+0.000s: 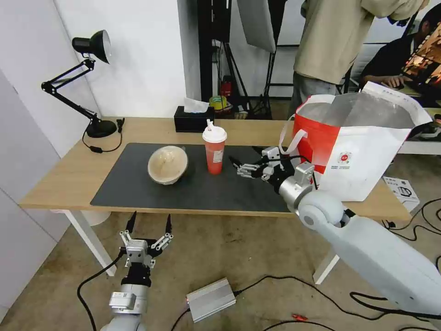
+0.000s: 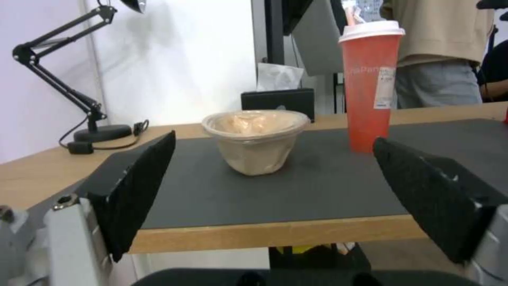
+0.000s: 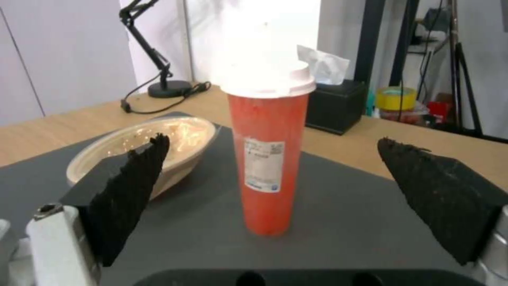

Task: Pick up the trash from the table and place it into the takeout bag.

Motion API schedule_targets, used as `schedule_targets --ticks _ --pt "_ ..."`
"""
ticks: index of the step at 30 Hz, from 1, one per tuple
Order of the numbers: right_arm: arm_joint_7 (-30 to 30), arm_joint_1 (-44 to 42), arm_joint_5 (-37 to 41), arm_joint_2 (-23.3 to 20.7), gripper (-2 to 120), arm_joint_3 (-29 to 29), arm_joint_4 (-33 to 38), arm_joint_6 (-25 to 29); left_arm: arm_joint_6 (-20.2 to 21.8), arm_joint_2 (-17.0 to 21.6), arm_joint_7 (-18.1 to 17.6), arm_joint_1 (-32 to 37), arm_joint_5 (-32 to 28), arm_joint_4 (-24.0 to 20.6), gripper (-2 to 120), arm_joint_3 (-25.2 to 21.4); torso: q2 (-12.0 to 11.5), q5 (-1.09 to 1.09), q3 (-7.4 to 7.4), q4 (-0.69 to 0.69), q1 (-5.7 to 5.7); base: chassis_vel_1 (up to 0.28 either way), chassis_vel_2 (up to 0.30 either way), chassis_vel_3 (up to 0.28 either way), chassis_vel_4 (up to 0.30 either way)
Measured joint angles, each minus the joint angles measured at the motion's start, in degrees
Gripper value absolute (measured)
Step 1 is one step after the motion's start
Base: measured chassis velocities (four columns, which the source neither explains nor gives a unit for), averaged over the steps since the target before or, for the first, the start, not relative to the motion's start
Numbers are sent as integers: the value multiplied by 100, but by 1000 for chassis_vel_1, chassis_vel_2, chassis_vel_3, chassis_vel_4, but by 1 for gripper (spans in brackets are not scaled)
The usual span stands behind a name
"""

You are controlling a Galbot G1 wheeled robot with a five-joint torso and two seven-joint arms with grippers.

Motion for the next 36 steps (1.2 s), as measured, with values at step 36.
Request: schedule_targets --ticks 36 --pt "-389 434 -985 442 100 -655 -812 239 -23 51 2 -121 -87 255 100 -5 0 0 0 0 0 0 0 0 0"
